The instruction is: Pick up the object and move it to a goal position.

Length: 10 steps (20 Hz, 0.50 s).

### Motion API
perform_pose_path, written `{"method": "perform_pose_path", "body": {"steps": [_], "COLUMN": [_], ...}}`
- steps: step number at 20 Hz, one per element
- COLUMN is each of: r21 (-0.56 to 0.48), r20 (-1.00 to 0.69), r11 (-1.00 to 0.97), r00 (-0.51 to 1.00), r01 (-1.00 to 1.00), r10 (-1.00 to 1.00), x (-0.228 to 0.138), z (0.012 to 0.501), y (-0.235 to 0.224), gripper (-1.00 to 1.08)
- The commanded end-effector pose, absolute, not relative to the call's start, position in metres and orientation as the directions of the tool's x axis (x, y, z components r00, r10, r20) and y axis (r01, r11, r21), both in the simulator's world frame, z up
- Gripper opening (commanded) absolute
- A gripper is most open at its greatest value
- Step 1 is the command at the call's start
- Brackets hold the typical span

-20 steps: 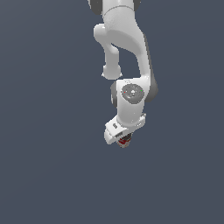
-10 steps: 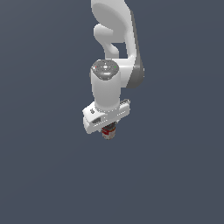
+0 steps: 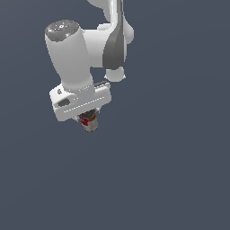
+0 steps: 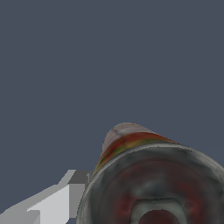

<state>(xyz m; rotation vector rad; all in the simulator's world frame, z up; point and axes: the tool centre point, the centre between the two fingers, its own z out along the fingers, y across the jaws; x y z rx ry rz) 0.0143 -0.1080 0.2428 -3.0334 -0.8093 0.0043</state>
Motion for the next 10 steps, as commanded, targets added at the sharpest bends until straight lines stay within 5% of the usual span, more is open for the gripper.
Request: {"method": "perform_pose_path", "body": {"steps": [1,10], "r21": [-0.001,0.000], "r20": [0.000,0.000], "r11": [-0.866,-0.866], "r00": [0.866,0.866], "r01": [0.499,0.500], "r10": [0.499,0.500], "x": [0.012,0.010], "z": [0.261,0.284], "y": [-0.126,-0.151], "gripper": [-1.00,-1.00]}}
